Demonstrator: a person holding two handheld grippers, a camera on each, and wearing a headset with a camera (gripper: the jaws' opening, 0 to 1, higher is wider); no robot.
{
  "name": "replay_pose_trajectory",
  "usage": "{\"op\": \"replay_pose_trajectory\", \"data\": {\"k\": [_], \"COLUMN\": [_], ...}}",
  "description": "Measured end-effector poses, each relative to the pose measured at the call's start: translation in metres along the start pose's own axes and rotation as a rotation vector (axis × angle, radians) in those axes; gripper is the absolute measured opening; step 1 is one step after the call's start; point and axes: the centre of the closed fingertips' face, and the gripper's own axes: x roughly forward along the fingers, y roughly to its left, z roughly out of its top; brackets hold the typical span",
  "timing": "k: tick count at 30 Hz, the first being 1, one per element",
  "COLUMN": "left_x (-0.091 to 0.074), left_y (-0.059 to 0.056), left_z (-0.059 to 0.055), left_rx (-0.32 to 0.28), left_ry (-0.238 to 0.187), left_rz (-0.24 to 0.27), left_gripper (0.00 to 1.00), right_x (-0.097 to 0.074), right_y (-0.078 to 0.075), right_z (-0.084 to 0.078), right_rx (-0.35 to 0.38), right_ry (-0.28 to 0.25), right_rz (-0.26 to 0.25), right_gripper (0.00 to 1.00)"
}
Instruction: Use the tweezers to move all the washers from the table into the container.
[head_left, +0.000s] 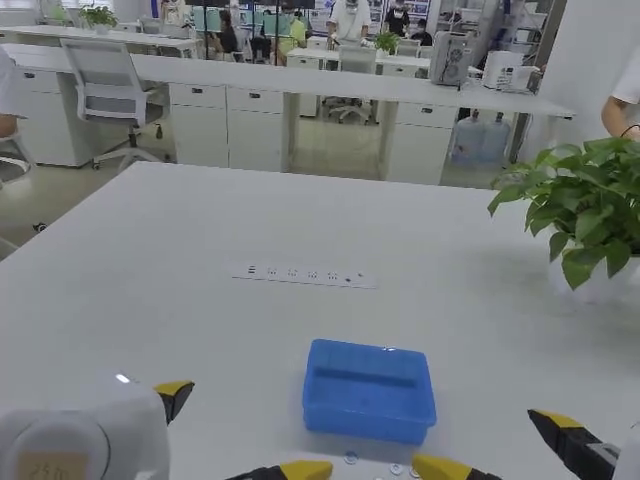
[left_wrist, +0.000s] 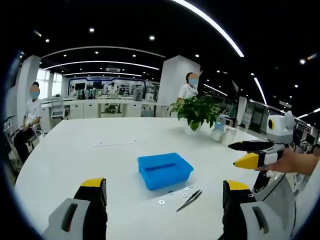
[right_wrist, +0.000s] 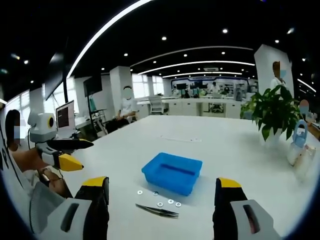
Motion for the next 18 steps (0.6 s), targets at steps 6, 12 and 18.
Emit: {"op": "replay_pose_trajectory", "data": {"k": [6, 12, 18], "left_x": [-0.0002, 0.0006, 0.0031], "left_y": [-0.0017, -0.0026, -0.0039], "left_z": [0.0004, -0.0002, -0.0036], "left_rx": [-0.006, -0.008, 0.000], "left_ry": [-0.004, -0.005, 0.009], "left_rz": [-0.007, -0.013, -0.028], "left_gripper": [0.99, 0.99, 0.96], "right_x": [-0.0005, 0.0004, 0.0003], "right_y": [0.0004, 0.0008, 0.0002], "right_z": [0.0014, 0.0014, -0.0017], "right_rx": [-0.001, 0.006, 0.007], "right_ry": [0.000, -0.001, 0.010], "right_rz": [-0.001, 0.001, -0.001], "right_gripper": [0.86, 0.86, 0.85]}}
